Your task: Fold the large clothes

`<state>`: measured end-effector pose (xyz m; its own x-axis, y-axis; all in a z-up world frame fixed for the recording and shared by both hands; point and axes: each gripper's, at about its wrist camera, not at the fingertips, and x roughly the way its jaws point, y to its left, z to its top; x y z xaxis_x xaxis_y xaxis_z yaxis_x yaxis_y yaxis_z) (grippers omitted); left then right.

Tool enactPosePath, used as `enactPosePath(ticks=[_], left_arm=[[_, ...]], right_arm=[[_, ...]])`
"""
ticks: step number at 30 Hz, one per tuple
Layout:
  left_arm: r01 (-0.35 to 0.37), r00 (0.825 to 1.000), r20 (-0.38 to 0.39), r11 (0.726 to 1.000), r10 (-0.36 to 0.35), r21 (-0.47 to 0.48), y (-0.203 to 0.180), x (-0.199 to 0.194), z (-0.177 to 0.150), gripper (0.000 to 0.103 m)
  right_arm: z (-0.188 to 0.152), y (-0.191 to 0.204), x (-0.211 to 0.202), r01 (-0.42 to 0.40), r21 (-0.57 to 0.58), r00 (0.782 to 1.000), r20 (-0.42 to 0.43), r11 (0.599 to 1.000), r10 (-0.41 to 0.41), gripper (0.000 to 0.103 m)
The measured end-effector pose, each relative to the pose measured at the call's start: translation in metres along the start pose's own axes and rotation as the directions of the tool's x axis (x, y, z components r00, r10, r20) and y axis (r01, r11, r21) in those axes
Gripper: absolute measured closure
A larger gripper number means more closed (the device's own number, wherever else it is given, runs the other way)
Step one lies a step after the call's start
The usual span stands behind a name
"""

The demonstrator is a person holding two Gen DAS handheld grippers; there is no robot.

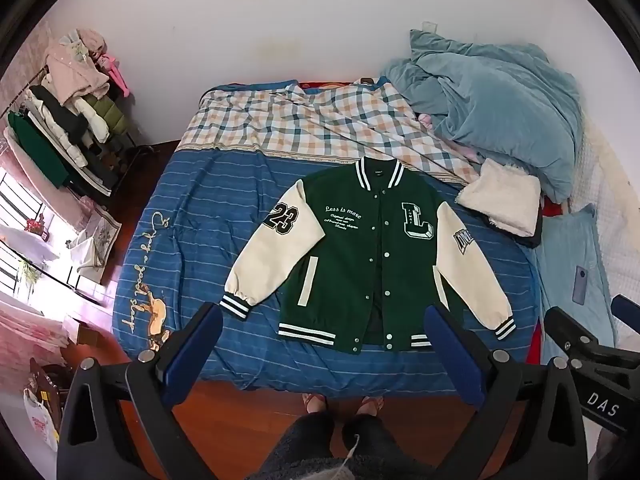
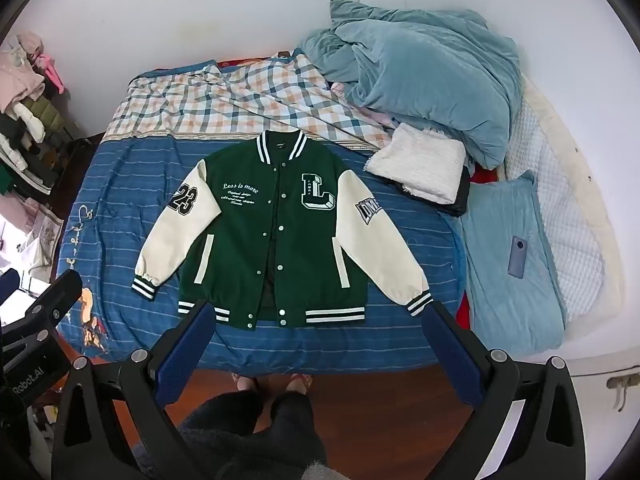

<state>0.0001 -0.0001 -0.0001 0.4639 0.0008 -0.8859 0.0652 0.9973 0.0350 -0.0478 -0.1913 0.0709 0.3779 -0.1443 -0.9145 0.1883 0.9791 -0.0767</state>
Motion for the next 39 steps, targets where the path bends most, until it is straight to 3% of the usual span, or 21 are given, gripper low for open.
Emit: enactPosePath(ticks=[39], left_arm=[[0.0,1.0,0.003,1.0,0.0,0.0,0.0,0.001,0.001,0.0]], right_arm=[[0.014,0.004,-0.001,-0.006,0.003,1.0,0.0,1.0,0.006,0.0]])
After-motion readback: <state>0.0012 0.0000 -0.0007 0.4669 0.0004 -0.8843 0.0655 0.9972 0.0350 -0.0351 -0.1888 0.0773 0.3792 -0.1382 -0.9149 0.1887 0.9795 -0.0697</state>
